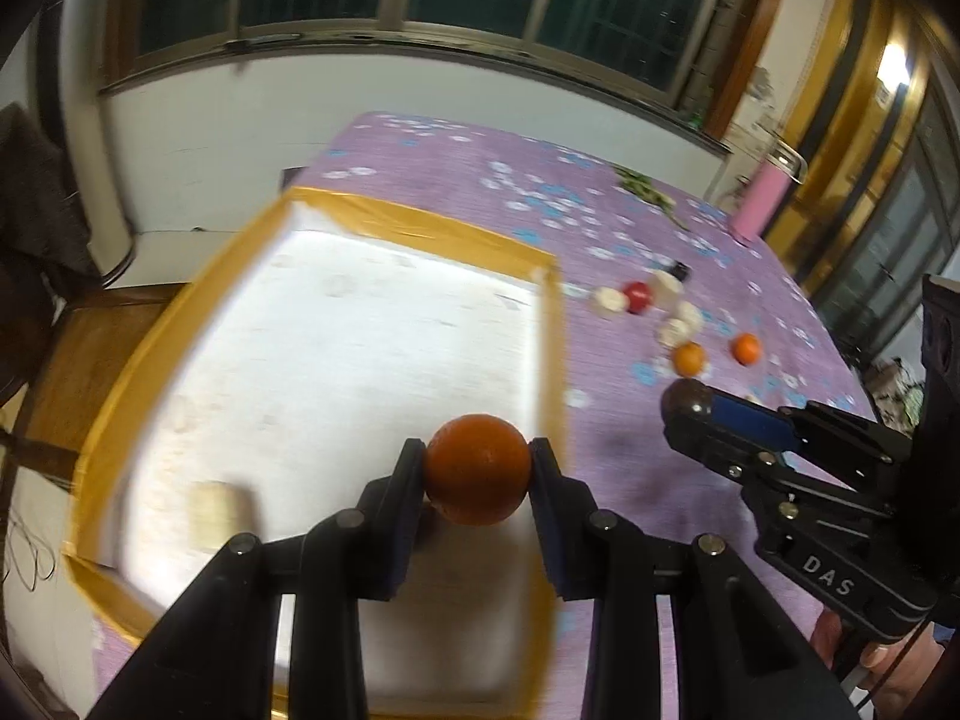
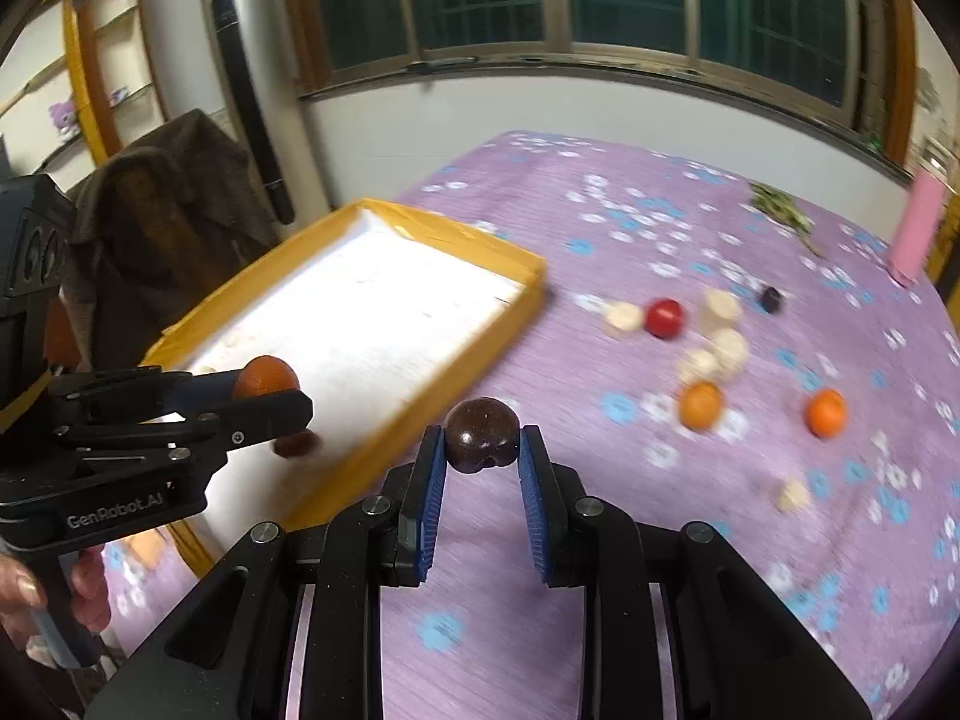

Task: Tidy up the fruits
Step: 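Carry the orange and dark brown fruit over the white tray with both grippers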

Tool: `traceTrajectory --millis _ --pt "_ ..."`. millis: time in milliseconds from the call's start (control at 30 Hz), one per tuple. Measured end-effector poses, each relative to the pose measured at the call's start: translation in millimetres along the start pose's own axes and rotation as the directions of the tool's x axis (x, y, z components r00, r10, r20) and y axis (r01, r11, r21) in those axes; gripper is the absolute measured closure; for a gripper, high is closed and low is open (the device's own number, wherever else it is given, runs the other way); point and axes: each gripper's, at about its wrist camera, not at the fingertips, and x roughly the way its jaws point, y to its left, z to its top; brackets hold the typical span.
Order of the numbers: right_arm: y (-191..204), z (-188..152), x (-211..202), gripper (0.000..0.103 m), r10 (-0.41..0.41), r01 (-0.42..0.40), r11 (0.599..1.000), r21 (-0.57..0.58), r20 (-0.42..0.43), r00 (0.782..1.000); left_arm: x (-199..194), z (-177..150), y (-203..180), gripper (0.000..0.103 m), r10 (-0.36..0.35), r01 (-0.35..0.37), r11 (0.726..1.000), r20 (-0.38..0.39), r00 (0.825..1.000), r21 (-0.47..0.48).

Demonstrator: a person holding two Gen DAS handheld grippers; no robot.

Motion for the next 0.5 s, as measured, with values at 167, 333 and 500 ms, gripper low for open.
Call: traceTrajectory --millis 167,333,500 --pt "31.0 13.7 23.0 0.079 0.037 -0.038 0.998 -0.047 -0.021 0.999 4.2 8.6 37.4 0.066 0.064 -0.064 0.997 0.002 0.998 -0.030" --pt "52.0 27.3 55.4 0.079 0.075 -0.078 0.995 -0.054 -0.058 0.995 21.0 15.2 64.5 0.066 0.101 -0.103 0.993 -0.031 0.994 -0.054" --pt "68.0 31.1 83.9 0.079 0.067 -0.075 0.994 -0.085 -0.102 0.993 34.6 18.2 80.3 0.066 0.103 -0.107 0.992 -0.061 0.993 -0.070"
